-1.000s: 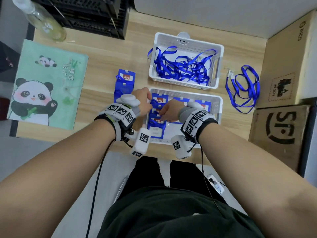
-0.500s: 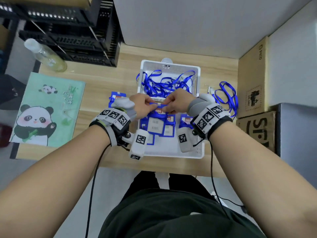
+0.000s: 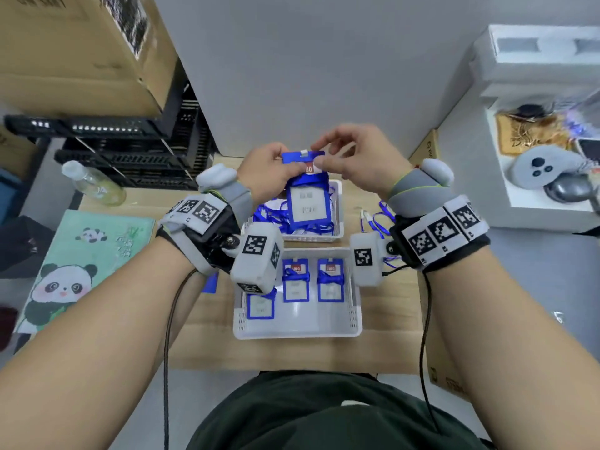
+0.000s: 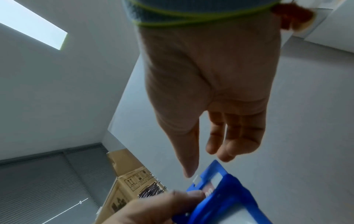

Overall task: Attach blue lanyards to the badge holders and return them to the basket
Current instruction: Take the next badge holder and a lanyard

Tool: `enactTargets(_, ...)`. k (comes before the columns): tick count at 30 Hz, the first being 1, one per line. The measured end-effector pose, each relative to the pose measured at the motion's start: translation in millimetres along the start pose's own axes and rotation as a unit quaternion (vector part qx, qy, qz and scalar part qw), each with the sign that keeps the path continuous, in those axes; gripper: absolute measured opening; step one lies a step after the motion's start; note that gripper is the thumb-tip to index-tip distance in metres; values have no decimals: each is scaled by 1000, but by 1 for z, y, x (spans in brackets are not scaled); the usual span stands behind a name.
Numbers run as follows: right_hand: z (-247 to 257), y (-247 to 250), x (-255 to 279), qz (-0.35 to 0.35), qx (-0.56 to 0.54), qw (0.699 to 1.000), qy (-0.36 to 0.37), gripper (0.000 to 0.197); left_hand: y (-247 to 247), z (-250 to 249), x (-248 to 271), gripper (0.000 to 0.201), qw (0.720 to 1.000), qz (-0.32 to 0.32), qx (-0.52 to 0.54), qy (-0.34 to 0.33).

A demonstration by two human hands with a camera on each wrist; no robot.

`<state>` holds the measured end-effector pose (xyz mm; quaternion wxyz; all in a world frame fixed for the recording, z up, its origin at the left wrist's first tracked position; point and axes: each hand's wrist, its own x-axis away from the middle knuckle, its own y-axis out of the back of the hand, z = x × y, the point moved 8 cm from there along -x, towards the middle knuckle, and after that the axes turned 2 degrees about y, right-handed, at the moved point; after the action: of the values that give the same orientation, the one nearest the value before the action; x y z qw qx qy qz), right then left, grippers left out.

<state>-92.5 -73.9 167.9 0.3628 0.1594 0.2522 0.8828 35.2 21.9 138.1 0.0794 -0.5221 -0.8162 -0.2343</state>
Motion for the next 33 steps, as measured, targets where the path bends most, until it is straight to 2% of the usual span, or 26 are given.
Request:
enactTargets(3,11,-8,4,38,61,997,27,14,-1,-8,3,19,1000,-5,25,17)
enactTargets(8,16,-12,8,49,128,990,36,16,-1,-6,4,25,995,-16,89,44)
enactTargets(14,23,-17,11,72,160,984,31,55,-7,-10,7,23,992,-1,113,53)
enactTargets(19,16,-18,14,86,163,983,-19,70,-9,-15,10,19,994,15,90,51)
enactTargets(22,13,-16,15,83,172,981,-20,72,-10,-18,14,19,997,14,73,34)
enactTargets(27,15,-13,18,72,135,988,26,65,4,-27,18,21,999,-27,34,-2)
enactTargets(33,17,-8,18,58,141,988,29,65,9,-38,20,22,998,-44,23,-39)
